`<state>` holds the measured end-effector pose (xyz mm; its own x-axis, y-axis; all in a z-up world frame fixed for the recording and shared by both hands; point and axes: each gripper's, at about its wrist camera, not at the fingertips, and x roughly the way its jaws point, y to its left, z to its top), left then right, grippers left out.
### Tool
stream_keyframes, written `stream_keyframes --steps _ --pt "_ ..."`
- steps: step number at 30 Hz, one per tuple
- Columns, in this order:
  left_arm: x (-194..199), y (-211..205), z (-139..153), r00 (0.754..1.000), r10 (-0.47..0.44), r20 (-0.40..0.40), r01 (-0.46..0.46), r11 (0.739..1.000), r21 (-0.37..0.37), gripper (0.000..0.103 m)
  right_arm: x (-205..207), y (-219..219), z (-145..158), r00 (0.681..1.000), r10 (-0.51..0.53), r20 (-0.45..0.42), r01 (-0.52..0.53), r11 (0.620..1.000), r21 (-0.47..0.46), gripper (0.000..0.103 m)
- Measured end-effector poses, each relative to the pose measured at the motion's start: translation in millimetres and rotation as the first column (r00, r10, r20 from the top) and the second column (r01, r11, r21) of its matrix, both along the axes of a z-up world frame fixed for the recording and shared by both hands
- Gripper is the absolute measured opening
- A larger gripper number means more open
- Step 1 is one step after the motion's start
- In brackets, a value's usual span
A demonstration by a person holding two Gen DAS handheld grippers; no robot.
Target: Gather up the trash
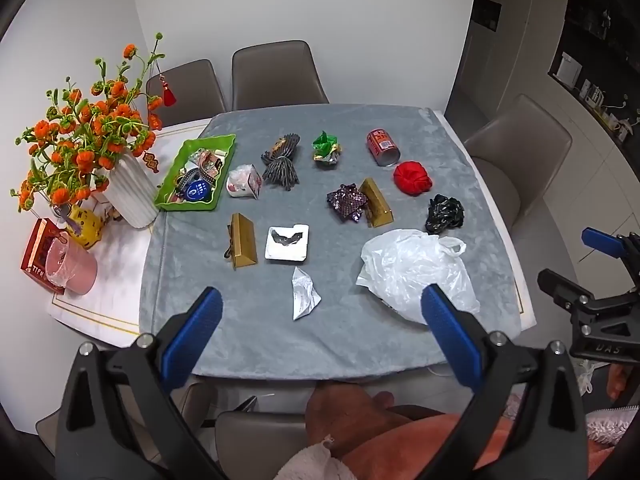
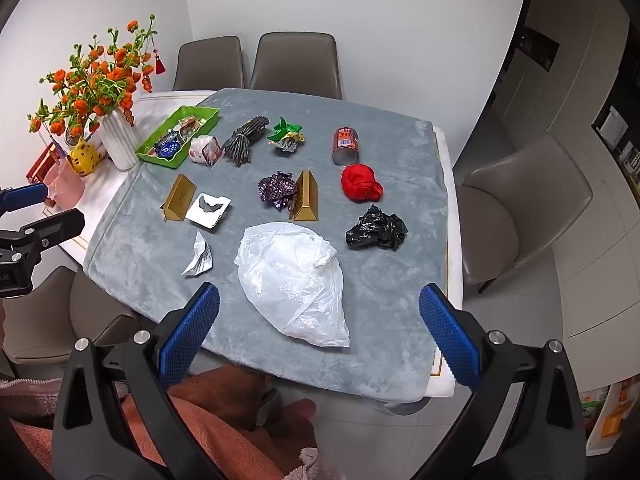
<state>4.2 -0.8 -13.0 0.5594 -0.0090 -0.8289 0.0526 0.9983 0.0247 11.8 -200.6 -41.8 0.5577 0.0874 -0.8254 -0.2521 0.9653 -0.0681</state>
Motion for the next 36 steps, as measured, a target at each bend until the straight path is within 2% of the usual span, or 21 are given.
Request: stream_keyframes --steps 10,36 --pt "0.2 -2.5 -6.1 1.000 -0.003 -0.002 0.002 1.000 -0.006 0.099 0.9 0.6 -1.3 1.000 0.000 -0.002 0.000 1.000 0.001 0.096" --pt "-3.5 -4.0 1.1 1.000 -0.015 0.000 0.015 1.000 -0.016 0.099 -0.6 -0.8 3.5 1.000 0.003 0.002 -0.003 1.000 0.010 0.096"
